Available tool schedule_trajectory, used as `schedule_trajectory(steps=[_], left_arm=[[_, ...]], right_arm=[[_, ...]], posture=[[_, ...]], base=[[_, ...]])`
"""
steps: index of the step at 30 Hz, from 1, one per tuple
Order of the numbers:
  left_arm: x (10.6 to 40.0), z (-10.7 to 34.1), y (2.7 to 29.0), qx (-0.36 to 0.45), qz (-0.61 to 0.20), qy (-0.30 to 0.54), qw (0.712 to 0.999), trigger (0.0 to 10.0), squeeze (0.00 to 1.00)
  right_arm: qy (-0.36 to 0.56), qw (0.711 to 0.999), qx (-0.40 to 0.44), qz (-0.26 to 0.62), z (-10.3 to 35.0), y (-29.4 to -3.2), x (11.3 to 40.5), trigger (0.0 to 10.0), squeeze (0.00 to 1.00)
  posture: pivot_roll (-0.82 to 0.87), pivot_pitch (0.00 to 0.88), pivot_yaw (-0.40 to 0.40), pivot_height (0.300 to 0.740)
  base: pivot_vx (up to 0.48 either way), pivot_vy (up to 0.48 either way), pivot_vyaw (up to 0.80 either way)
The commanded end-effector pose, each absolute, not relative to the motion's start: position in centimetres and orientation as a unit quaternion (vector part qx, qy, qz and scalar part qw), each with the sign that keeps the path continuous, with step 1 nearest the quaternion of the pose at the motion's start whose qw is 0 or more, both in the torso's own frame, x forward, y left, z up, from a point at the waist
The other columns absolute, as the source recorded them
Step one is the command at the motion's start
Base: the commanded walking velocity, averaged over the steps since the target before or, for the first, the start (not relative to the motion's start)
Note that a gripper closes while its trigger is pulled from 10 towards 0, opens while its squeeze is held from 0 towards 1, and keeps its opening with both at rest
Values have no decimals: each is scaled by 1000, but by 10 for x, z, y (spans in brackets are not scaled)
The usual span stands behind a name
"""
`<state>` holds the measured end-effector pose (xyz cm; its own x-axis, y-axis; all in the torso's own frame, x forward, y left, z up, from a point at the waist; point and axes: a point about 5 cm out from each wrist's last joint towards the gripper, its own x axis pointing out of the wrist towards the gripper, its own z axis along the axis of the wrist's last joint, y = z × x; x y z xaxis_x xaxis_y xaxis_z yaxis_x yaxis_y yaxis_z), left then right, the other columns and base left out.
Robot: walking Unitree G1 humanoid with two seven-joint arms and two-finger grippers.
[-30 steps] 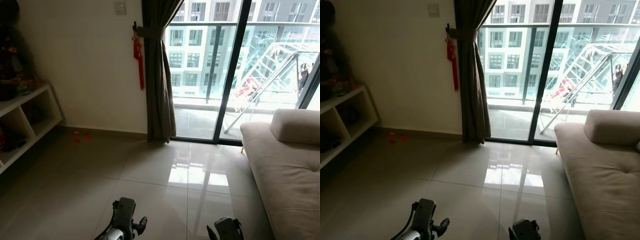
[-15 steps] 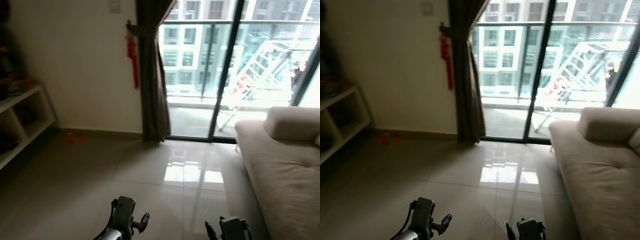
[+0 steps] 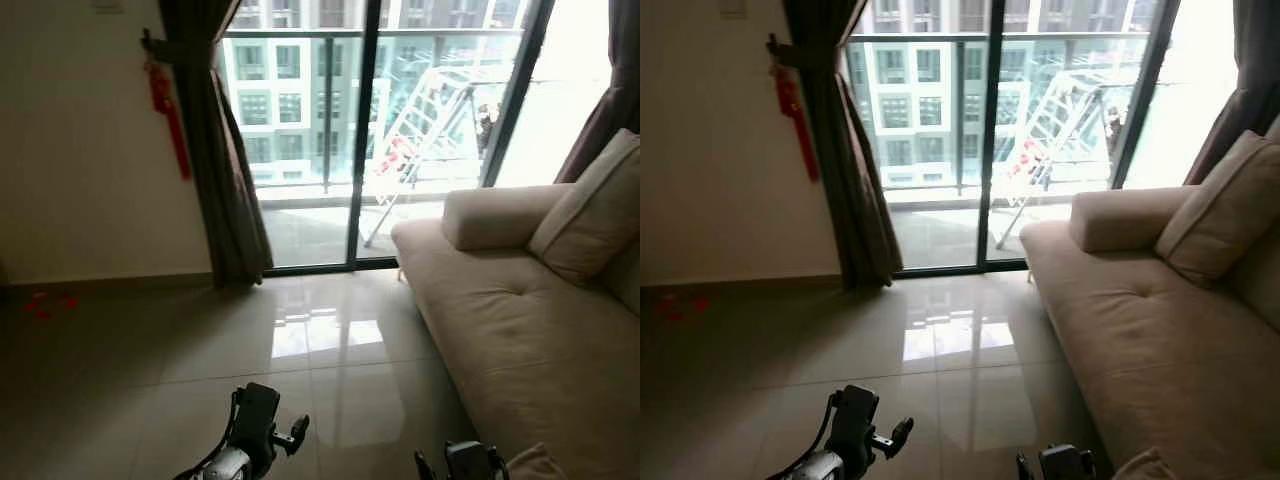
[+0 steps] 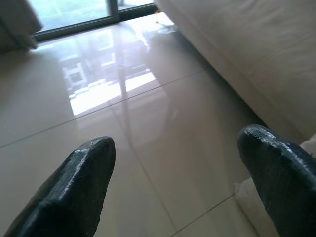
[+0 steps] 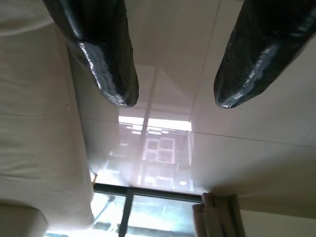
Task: Move the pillow to the sofa from floor
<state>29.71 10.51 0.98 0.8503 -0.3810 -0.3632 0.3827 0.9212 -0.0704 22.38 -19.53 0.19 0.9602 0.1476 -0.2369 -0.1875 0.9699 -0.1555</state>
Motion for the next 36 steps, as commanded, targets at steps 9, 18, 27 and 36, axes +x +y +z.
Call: schedule_trajectory(steps=[9,18,27,36], left_arm=[[296,9,105,-10,-196,184,963,10000,0],[294,7,106,-7,-191,192,963,10000,0],[297,11,103,-1,-198,182,963,10000,0],[299,13,102,-6,-198,179,964,10000,0]], right_arm=[[130,984,-89,88,-3,-199,215,10000,0],[138,983,-93,83,-4,-201,211,10000,0],[138,983,-86,84,-6,-195,210,10000,0],[138,984,-79,83,-6,-190,212,10000,0]], posture=[[-95,0,31,740],[-105,0,34,740],[-112,0,43,740],[-109,0,45,740]], base=[[0,0,-726],[0,0,-715],[0,0,-701],[0,-140,-701]])
